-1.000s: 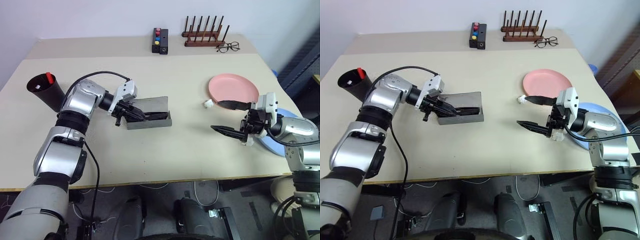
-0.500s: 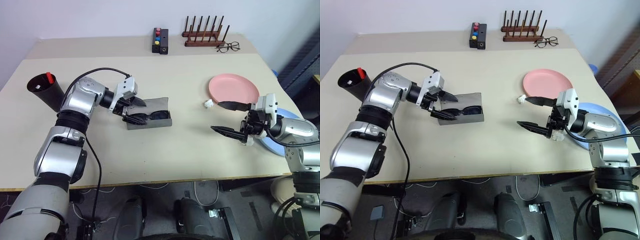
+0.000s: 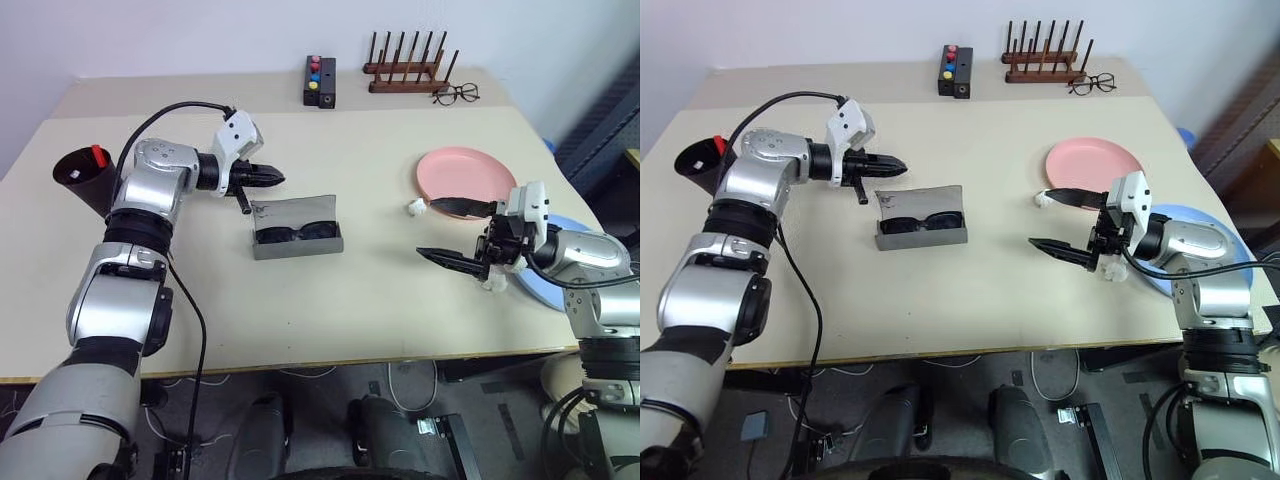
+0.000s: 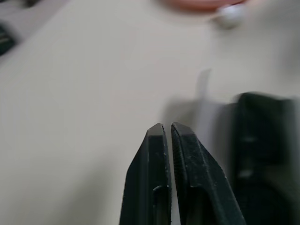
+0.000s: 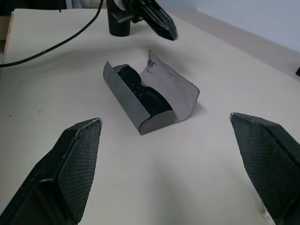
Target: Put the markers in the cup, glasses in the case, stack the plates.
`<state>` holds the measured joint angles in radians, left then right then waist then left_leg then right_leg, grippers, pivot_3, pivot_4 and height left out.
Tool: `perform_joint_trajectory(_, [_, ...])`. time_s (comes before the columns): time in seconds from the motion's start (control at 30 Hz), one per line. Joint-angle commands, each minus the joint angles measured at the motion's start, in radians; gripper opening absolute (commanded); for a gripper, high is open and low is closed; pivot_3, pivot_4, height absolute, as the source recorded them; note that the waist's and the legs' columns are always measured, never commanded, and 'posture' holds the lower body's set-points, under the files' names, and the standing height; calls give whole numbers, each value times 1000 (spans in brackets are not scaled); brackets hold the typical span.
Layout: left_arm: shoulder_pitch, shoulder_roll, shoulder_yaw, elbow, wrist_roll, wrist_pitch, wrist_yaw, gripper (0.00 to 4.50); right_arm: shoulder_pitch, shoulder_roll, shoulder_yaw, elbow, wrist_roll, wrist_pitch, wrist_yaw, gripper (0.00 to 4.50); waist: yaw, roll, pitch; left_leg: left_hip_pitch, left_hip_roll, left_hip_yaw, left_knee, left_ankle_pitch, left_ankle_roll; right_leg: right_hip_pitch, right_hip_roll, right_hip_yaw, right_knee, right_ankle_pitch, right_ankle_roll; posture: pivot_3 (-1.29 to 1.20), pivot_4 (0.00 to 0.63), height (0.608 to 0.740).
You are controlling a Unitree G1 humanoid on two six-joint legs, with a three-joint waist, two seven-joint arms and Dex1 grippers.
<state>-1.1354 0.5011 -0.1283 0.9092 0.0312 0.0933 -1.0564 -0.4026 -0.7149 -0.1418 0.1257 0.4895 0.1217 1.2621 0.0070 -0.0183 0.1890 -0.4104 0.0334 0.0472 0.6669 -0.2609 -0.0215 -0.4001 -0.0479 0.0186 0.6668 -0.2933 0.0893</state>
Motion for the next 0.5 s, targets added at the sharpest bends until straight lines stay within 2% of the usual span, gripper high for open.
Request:
perform_joint_trajectory(0.03, [-21, -22, -12, 2, 44, -44, 105, 74, -12, 3, -14, -13, 5, -16, -5, 4500, 4, 0, 0, 0, 0, 0, 0, 0, 0, 0, 0, 0, 0, 0, 0, 0, 150, 740])
perform_joint_trajectory(0.23, [-11, -82, -70, 54, 136, -43, 246, 74, 0, 4, -17, -28, 8, -11, -15, 4500, 4, 0, 0, 0, 0, 2, 0, 0, 0, 0, 0, 0, 0, 0, 1, 0, 150, 740])
perform_joint_trajectory(0.43, [-9, -120, -127, 109, 187, -72, 220, 74, 14, 3, -21, -38, 12, -11, -24, 4500, 3, 0, 0, 0, -1, 2, 0, 0, 0, 0, 0, 0, 0, 0, 1, 0, 150, 740])
perform_joint_trajectory(0.5, [-2, -109, -131, 82, 179, -83, 161, 74, 21, -2, -27, -41, 15, -10, -24, 4500, 2, 0, 0, 0, 0, 2, 0, 0, 0, 0, 0, 0, 0, 0, 1, 0, 150, 740])
